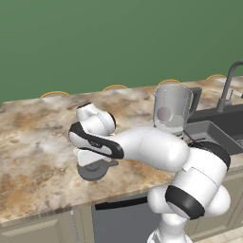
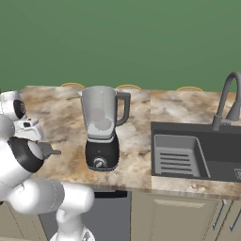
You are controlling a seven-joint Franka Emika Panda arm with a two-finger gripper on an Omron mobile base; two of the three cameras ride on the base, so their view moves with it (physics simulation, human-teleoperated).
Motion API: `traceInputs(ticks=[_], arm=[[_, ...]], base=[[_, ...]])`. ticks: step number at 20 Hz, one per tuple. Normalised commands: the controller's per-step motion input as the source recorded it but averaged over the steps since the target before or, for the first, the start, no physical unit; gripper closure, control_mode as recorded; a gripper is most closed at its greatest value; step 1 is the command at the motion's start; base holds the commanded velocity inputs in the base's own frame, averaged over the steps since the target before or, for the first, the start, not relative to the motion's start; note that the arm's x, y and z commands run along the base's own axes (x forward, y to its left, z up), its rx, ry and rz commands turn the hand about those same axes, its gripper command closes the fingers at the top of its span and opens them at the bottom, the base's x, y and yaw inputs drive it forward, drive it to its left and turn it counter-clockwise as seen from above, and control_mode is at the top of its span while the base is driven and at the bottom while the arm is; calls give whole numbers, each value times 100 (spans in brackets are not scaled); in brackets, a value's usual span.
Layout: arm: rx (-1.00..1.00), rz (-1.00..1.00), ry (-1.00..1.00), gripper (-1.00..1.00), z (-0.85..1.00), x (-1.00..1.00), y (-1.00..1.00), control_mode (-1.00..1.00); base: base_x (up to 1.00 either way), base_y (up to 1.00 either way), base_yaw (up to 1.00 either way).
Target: Grab the onion and lemon from the fridge, place them in the blender, close the lid, and turn on the blender to create a marinade.
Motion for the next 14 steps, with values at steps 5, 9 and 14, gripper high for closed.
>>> traceInputs(ticks=[5,9,14], arm=[[0,0,-6,-100,-26,14,0,-100],[0,-1,-1,-100,-14,27,4,-100],[0,-2,0,-100,-26,31,18,-100]], base=[[0,0,0],[0,0,0],[0,0,0]])
